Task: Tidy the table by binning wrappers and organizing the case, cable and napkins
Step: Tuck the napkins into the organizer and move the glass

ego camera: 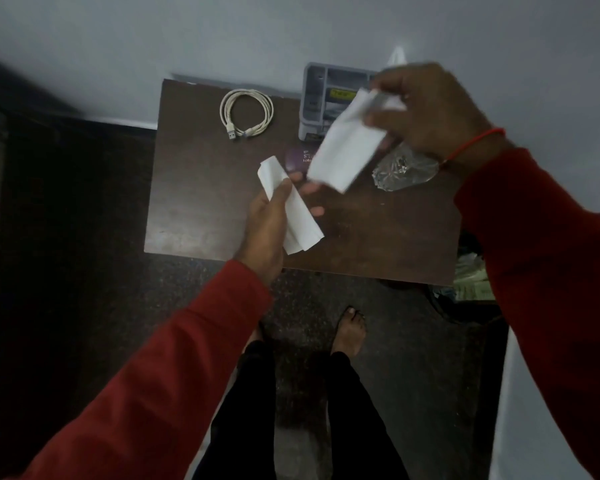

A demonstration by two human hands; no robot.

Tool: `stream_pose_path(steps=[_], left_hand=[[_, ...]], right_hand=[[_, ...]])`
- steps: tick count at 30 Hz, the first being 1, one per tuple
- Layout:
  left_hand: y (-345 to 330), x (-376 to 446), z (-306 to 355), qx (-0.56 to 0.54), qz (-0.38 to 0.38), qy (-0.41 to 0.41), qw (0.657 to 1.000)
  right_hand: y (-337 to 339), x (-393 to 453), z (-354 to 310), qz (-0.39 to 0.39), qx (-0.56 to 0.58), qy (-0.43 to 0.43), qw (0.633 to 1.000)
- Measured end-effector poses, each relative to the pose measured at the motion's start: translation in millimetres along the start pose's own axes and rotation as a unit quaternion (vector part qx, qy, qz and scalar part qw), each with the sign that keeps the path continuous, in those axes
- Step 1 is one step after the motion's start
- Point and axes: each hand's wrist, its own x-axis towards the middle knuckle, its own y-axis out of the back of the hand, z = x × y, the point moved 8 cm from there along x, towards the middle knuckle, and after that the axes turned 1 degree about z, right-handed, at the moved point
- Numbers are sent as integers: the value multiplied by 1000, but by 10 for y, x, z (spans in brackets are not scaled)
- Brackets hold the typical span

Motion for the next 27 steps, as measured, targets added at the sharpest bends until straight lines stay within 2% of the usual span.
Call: stream_pose_path(steps=[4, 9, 18, 23, 27], left_hand=[[63, -35, -52, 10, 12, 15, 1000], [43, -95, -91, 17, -3, 15, 1000], [37, -113, -160, 39, -11, 24, 999], [10, -116, -144, 56, -18, 21, 998], [-2, -108, -152, 59, -20, 30, 998]], right_hand=[[289, 220, -137, 143, -29, 59, 988], [260, 514, 31, 198, -93, 15, 976], [269, 560, 20, 234, -76, 22, 969], [264, 551, 43, 223, -85, 21, 971], [163, 655, 156, 161, -120, -4, 980]])
